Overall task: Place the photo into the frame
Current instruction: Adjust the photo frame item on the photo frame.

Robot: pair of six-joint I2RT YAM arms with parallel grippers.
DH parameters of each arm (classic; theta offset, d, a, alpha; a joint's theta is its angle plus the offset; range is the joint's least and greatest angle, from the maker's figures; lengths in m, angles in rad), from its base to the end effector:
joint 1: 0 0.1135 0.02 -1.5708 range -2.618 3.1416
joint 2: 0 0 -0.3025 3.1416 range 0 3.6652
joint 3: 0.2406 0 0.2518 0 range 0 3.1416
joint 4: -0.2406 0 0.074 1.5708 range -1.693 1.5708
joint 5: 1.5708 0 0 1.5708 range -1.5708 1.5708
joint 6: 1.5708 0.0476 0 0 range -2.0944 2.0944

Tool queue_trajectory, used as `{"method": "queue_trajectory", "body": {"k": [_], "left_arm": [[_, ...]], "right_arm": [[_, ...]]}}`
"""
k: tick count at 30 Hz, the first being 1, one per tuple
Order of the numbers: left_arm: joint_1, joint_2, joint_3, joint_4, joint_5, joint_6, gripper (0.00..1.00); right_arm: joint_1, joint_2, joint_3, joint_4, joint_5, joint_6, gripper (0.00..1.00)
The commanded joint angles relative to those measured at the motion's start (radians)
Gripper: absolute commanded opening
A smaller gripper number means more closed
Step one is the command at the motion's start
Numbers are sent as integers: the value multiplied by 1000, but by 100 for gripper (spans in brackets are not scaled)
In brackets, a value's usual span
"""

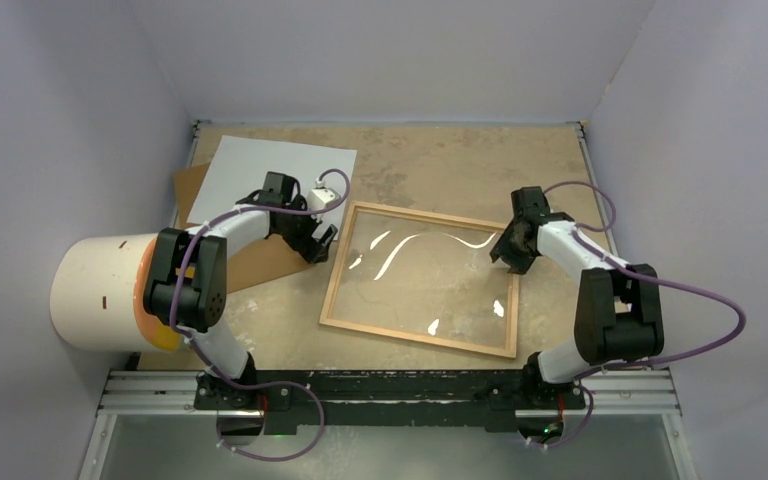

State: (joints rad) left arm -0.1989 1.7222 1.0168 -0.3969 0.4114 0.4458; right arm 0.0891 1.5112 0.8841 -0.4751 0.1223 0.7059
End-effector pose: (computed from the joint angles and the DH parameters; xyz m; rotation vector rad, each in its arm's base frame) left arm 0.3333 -0.0866 0.1947 0.9438 2.4181 -0.4607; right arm 0.2893 0.0200 0.2124 0.8450 2.5243 0.0957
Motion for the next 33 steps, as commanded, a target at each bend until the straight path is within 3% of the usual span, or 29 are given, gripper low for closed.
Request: {"method": "queue_trajectory", "body": {"k": [1,15,26,33], "left_arm": [[-13,12,-27,-65,21,-25,100],[-13,15,-34,-60,21,-25,100],[-11,8,-30,-72,14,-21,100],[-11,-2,-27,-82,10,-17,100]], "right_arm": [[-5,-19,9,-26,30,-29,47],[-4,42,-66,31,67,10,47],[-4,-8,28,13,-53,-44,47],[-5,-49,79,-36,-39,-78,46]]}}
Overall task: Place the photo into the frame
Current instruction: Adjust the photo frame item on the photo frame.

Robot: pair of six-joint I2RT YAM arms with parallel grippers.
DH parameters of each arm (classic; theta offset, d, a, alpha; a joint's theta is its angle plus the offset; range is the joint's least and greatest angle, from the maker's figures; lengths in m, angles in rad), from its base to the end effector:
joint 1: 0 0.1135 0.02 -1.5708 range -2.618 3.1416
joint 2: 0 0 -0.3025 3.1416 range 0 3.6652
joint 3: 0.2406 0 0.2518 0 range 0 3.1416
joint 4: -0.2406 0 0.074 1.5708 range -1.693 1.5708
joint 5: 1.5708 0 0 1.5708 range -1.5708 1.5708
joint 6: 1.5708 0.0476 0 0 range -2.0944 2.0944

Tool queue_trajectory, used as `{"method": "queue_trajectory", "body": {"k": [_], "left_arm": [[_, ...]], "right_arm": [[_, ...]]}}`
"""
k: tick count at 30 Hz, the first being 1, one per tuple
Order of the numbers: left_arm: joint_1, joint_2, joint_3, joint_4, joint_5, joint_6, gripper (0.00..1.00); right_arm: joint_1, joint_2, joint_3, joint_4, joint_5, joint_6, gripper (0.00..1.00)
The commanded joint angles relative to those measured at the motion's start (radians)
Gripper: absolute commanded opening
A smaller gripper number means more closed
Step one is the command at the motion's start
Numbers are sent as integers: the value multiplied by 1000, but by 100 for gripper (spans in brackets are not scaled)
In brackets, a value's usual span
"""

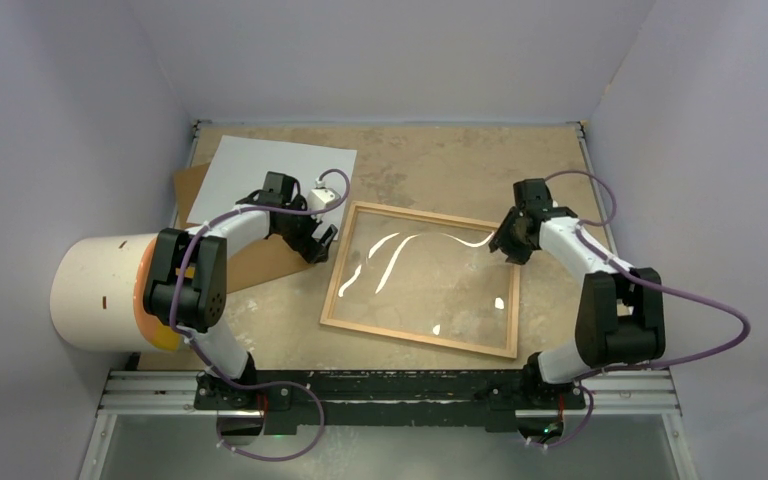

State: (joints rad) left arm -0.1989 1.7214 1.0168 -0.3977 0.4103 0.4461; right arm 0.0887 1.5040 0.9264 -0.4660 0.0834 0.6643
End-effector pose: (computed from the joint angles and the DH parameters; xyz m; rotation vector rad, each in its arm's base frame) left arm 0.3332 -0.0865 0.1949 0.9439 2.4184 -0.4591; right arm 0.2977 0.0225 0.2271 0.7711 2.5010 0.1581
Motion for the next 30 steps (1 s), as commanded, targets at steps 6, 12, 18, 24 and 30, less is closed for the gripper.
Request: {"method": "queue_trajectory", "body": {"k": [6,12,18,24,30], "left_arm": [[-10,-2,-22,-90,18,-17,100],[-11,-4,-19,-95,16,-14,100],[-10,-1,-17,-98,17,-12,100],[-10,-4,-15,-103,14,-9,100],[-10,-5,-14,-104,15,-9,100]], "right_arm": [[-4,-3,-41,-5,54,-32,45],[-5,51,-79,50,66,-21,44],[-4,64,-29,51,25,-36,43],[-5,-12,21,10,-8,-43,44],[-4,-67,-8,-29,2,-54,46]]}}
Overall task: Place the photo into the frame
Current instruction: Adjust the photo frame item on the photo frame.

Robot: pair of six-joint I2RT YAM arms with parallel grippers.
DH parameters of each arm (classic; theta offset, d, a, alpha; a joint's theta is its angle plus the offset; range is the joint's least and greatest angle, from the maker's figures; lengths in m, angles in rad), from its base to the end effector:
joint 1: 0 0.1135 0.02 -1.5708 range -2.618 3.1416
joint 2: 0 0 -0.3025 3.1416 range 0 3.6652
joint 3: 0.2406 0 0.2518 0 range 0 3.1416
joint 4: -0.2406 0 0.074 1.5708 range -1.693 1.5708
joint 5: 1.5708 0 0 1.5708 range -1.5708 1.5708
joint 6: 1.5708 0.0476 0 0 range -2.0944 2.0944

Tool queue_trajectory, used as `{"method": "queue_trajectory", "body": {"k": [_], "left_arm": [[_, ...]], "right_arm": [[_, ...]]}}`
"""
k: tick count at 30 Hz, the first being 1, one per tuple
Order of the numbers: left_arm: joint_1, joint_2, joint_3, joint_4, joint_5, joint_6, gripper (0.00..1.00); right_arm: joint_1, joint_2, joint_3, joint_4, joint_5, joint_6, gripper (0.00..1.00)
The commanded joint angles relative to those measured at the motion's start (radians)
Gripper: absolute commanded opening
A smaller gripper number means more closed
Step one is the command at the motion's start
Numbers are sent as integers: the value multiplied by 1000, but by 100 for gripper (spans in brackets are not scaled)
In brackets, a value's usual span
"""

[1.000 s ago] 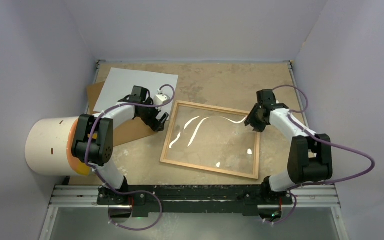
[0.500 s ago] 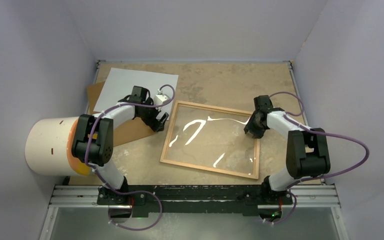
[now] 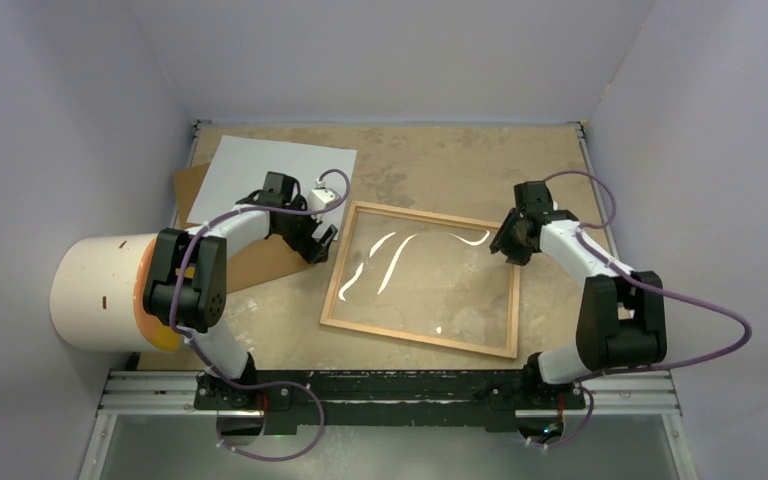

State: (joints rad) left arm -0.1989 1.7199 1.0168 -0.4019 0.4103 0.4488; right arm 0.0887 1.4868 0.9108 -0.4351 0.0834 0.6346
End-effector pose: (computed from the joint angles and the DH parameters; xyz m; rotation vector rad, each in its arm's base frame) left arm 0.3326 -0.0864 0.1952 0.9473 2.4194 -0.4591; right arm 0.2960 0.0223 0.2291 0.7267 2.4807 0.1620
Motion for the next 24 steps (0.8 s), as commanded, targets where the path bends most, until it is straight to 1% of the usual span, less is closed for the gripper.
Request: {"method": "queue_trajectory", "body": {"k": [1,6,11,14,17,18,20,24], "left_arm": [[-10,-4,-15,-100,13,-11,100],[-9,-5,-15,-104,17,-7,100],[-8,-5,-16,-104,21,-10,100],[-8,-11,-18,-105,19,-7,100],[-8,-17,-16,-109,19,-7,100],[-8,-19,-16,-109,19,-7,100],[-8,-19,-19,-110,21,-6,100],[-8,-19,-25,-115,25,2,100]], "right_arm": [[-5,-58,-6,-65,24,-25,46],[3,-140,-106,-118,25,-23,46],[38,-195,-221,-142,28,29,46],[86,-190,-239,-140,52,79,47],[98,-156,-267,-113,63,98,47],[100,-152,-263,-139,71,99,47],[100,-167,-242,-129,78,98,47],[100,-191,-131,-179,77,81,47]]}}
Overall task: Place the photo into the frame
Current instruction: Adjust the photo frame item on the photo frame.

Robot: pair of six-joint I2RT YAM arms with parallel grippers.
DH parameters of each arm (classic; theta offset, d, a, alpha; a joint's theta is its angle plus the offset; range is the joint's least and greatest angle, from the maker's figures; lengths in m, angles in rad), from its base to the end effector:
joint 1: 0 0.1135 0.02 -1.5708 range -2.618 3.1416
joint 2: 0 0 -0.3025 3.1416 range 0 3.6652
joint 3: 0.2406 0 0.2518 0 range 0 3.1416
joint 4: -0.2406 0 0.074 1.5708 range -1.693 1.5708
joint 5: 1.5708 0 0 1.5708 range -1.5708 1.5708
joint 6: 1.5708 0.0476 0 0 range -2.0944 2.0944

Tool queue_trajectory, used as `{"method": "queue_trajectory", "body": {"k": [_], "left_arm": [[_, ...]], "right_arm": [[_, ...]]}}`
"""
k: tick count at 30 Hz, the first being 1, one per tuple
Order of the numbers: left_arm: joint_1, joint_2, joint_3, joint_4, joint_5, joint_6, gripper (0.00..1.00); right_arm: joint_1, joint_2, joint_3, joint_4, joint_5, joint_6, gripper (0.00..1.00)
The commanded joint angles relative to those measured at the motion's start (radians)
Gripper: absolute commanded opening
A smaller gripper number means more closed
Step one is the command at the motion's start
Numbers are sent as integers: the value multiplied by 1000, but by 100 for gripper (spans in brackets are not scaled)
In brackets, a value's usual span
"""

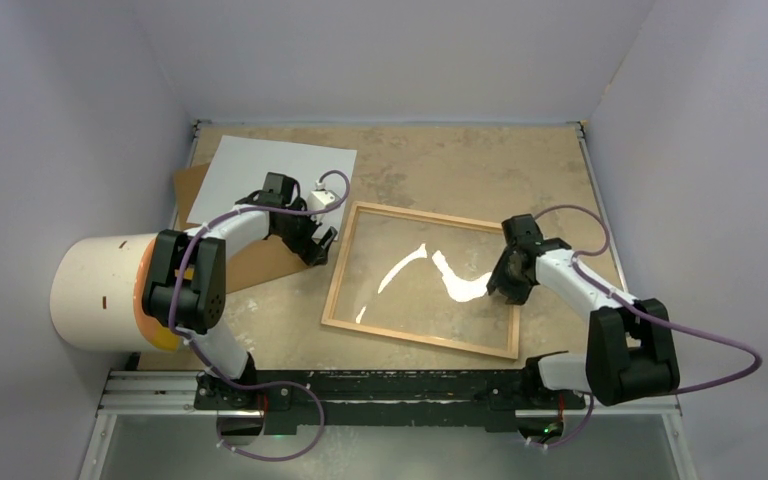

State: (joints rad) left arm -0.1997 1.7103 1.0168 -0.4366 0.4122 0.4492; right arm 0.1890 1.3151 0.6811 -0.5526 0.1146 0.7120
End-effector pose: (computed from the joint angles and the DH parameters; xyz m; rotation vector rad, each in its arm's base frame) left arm 0.3281 -0.0859 0.1965 0.9508 2.4424 -0.4701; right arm 0.2186 0.0363 0.1972 0.7393 2.6440 0.0907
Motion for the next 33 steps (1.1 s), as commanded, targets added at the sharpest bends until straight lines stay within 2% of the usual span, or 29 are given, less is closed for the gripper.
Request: {"method": "queue_trajectory", "body": {"k": [1,5,9,21,25,28,31,33], "left_arm": [[-7,-8,-25,-82,24,0,100],[-7,-13,-18,-93,25,6,100],[-9,-18,-17,-98,31,0,100],[-21,0,-30,-92,48,-13,100],[-44,12,-23,-77,61,-30,100],[-83,26,-4,-62,62,-49,100],[-116,34,42,-71,52,-61,100],[-96,22,103,-106,39,-54,100]], "right_arm": [[0,-21,135,-75,43,-3,47],[1,-18,237,-86,13,-17,47],[33,28,239,0,-50,-7,47],[153,181,253,156,-112,20,46],[152,209,381,114,-128,-14,51],[152,262,492,130,-128,-43,60],[152,373,621,214,-174,-63,61],[152,485,750,264,-192,-76,62]]}}
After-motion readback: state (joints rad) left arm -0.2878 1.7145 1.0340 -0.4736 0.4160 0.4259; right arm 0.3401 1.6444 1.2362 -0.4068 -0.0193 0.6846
